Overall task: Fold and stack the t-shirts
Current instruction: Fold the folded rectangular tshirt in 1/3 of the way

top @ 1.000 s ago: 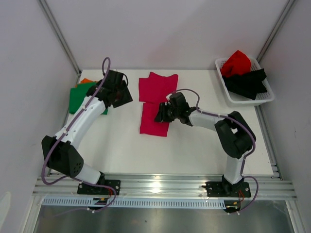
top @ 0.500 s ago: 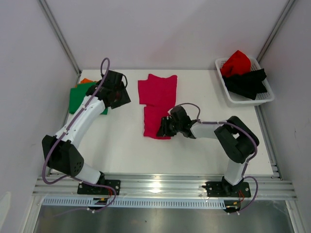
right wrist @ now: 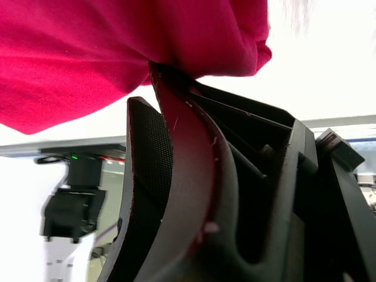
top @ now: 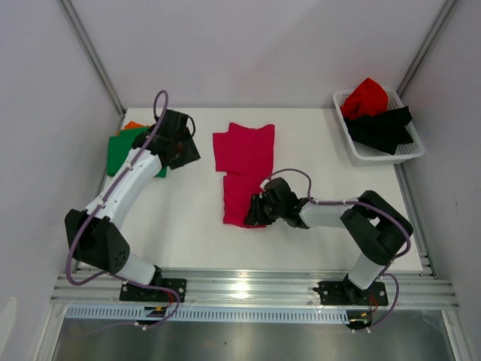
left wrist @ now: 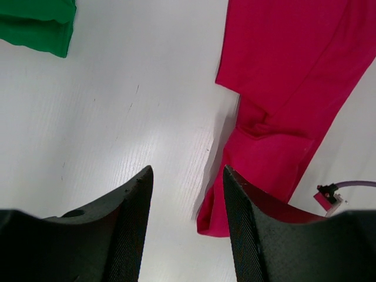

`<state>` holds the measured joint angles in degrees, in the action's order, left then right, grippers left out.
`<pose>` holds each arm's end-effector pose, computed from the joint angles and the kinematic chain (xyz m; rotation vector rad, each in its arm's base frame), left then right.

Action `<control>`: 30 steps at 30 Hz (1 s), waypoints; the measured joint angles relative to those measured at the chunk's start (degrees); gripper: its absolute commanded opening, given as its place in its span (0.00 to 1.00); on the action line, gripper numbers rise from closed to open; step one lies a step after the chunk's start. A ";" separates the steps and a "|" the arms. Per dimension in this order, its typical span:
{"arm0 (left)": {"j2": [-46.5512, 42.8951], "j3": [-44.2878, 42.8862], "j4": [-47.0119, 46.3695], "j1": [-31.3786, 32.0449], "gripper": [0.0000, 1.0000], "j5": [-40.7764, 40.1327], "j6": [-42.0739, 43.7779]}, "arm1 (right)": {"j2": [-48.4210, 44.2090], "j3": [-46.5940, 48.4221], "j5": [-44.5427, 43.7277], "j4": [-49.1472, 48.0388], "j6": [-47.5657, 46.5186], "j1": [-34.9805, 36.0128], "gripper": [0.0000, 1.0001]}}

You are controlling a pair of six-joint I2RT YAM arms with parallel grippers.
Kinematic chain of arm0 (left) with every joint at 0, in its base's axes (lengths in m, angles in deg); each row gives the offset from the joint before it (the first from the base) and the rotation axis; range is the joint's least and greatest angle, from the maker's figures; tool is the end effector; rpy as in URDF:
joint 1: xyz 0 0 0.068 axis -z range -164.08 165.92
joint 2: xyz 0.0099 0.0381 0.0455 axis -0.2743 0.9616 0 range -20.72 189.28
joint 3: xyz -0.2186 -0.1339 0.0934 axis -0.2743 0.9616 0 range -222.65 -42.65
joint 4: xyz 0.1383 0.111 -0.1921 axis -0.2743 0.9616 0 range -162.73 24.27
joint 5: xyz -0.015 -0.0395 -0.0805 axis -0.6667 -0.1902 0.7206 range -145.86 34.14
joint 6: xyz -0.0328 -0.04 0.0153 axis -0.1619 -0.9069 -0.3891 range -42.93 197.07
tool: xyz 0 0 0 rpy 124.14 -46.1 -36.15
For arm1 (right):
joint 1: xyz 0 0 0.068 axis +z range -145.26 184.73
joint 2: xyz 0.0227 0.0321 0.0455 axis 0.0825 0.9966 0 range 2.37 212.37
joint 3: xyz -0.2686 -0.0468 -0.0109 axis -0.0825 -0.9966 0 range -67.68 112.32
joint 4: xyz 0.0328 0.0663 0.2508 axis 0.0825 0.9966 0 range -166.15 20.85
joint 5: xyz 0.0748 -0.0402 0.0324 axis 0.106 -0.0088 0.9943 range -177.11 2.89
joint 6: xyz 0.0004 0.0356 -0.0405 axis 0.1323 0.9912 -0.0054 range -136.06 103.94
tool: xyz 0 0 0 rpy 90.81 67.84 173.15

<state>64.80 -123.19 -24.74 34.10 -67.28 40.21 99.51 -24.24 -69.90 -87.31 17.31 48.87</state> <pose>0.3007 -0.0912 0.3282 -0.4835 2.4292 -0.1637 0.2265 0.2343 0.1405 -0.3997 2.4709 0.9820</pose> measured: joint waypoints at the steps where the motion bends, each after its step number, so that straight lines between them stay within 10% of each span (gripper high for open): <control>1: 0.00 0.13 0.00 -0.11 0.54 0.02 0.00 | -0.39 -0.44 0.04 0.02 0.17 0.76 0.33; 30: 2.21 0.20 -0.02 -0.37 0.53 2.62 -0.13 | -16.76 -1.29 -9.70 19.23 3.82 16.50 0.33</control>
<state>67.00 -122.99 -24.77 33.72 -64.66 40.08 82.75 -25.53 -79.61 -68.08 21.13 65.38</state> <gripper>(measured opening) 0.536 0.330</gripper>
